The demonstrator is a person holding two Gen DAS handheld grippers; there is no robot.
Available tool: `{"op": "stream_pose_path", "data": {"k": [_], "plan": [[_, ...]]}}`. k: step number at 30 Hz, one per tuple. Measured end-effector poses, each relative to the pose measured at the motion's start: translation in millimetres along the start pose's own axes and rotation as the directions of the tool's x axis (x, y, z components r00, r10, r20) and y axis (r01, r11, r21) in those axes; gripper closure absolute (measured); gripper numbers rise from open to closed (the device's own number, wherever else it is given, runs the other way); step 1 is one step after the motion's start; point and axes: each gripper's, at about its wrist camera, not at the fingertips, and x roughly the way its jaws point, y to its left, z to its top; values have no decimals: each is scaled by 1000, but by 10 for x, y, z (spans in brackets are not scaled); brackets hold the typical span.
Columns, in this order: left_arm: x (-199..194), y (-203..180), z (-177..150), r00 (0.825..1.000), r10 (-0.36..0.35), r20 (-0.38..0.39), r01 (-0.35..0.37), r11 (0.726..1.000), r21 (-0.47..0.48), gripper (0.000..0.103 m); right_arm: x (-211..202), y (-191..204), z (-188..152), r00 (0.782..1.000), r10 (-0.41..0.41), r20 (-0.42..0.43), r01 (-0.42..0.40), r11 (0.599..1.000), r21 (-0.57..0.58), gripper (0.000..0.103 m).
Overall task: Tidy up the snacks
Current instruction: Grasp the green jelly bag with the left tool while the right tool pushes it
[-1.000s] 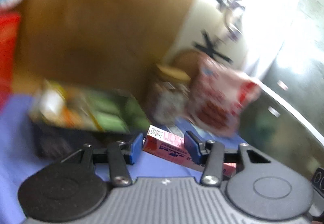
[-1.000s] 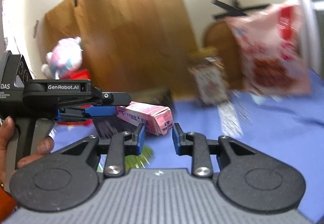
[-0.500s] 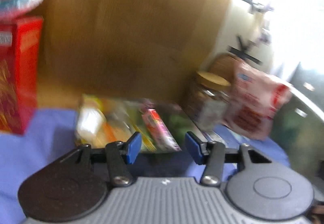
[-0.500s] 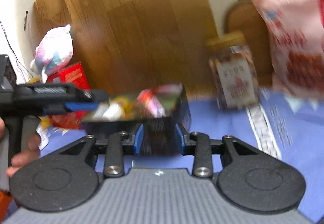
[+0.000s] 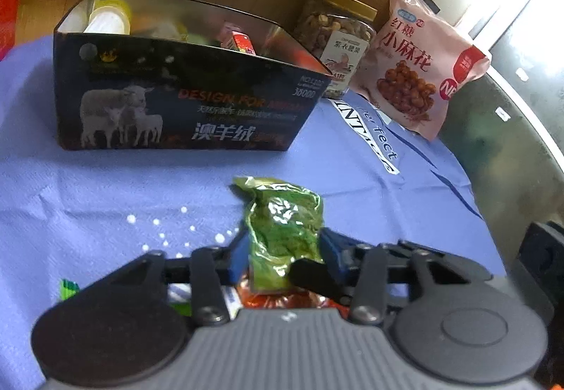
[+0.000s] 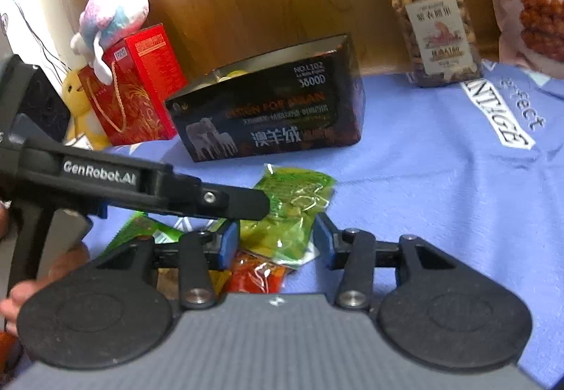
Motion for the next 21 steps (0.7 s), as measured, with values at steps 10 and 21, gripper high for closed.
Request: {"op": "stream_pose_path", "data": {"k": [10,21], "plan": [[-341,-240,165,992,-43,118,39,999,33,68,-276,29,148,985,-47,167,48,999,0,75],[-525,-448,700,968,-35,249,12,996,93,67,-260,83,709,955,-88,284,109,992,-61,75]]}}
